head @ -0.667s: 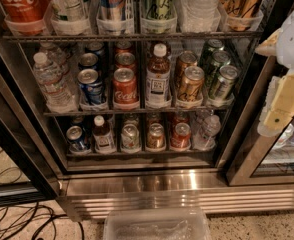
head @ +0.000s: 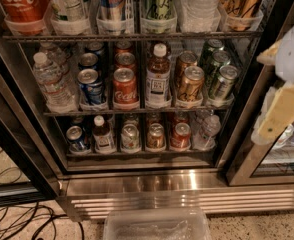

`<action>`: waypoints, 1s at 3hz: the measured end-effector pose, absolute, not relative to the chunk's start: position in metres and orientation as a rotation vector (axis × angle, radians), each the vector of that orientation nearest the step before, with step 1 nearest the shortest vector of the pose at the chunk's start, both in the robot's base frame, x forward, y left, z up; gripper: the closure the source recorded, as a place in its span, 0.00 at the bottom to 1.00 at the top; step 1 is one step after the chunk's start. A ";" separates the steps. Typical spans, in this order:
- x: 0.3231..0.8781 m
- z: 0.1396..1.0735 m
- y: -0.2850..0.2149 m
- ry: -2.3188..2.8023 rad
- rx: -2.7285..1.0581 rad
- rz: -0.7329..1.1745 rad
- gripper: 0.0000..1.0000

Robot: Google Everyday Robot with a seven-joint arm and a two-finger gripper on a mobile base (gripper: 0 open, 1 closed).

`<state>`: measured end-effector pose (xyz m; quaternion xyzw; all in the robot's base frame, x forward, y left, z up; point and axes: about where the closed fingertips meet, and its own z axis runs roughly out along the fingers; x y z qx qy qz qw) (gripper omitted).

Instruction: Pick green can from middle shelf of fridge

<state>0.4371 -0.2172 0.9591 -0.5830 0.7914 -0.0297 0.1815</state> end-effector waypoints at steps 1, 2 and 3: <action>0.423 0.906 -0.222 2.301 -1.453 0.018 0.00; 0.429 0.868 -0.220 2.301 -1.296 0.070 0.00; 0.443 0.849 -0.219 2.293 -1.115 0.118 0.00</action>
Offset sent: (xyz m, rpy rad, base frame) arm 0.0199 -0.0038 -0.1272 0.3391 -0.1535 -0.3260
